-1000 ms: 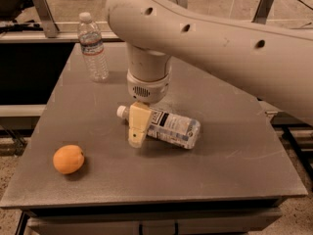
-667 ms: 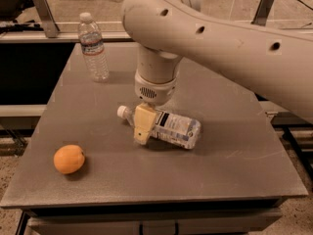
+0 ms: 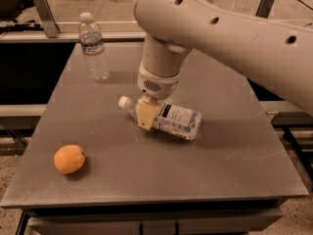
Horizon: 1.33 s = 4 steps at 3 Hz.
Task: Place blue plastic bottle upright
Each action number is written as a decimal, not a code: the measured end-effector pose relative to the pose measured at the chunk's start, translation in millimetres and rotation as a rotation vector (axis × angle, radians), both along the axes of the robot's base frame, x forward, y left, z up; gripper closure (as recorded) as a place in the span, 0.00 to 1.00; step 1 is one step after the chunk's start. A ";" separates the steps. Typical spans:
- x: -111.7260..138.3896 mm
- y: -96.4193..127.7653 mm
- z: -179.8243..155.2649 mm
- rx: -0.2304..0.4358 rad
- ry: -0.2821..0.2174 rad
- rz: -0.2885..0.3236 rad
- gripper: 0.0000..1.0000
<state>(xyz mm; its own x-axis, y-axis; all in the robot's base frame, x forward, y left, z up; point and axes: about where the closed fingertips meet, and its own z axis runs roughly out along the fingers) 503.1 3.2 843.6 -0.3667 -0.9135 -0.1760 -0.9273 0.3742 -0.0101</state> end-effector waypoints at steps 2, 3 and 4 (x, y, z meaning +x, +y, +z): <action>44.0 -16.0 40.6 0.260 0.020 0.149 1.00; 67.8 -26.4 60.8 0.507 -0.035 0.226 1.00; 85.5 -35.2 88.9 0.819 -0.194 0.264 1.00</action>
Offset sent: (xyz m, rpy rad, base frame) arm 0.0952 -0.0349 0.1265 0.5849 -0.0633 0.3391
